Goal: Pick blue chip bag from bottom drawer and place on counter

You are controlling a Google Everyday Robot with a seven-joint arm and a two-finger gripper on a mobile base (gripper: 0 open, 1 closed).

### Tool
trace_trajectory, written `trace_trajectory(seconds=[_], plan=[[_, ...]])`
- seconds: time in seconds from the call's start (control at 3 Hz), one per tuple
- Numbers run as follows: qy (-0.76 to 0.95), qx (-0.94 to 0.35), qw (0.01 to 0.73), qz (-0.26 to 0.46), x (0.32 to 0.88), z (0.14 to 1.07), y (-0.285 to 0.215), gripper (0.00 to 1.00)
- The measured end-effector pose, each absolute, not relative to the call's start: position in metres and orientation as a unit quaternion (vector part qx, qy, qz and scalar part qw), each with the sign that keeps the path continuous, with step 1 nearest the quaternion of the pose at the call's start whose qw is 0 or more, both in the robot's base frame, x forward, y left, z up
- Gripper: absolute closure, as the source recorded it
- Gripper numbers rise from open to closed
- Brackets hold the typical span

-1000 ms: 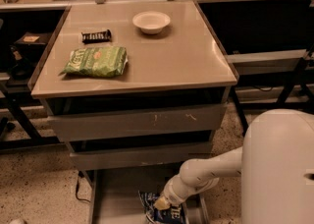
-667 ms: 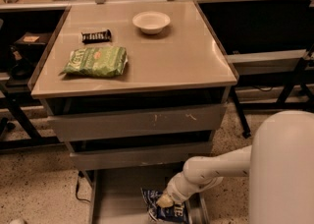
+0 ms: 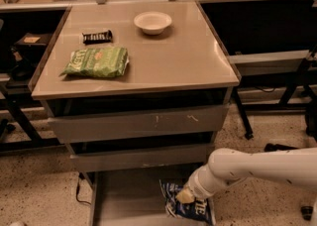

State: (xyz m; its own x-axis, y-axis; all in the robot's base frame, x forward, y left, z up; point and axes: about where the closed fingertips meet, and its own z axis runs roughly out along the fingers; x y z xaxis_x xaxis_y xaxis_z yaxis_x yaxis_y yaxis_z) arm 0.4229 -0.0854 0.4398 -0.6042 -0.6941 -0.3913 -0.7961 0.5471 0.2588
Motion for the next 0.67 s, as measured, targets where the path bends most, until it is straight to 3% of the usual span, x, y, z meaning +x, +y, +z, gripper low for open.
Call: trace_trajectory(seconds=[0.33, 0.67], plan=[[0.882, -0.417, 0.148, 0.162, 0.425, 0.525, -0.122, 1.00], [0.878, -0.418, 0.171, 0.159, 0.440, 0.546, -0.120, 1.00]])
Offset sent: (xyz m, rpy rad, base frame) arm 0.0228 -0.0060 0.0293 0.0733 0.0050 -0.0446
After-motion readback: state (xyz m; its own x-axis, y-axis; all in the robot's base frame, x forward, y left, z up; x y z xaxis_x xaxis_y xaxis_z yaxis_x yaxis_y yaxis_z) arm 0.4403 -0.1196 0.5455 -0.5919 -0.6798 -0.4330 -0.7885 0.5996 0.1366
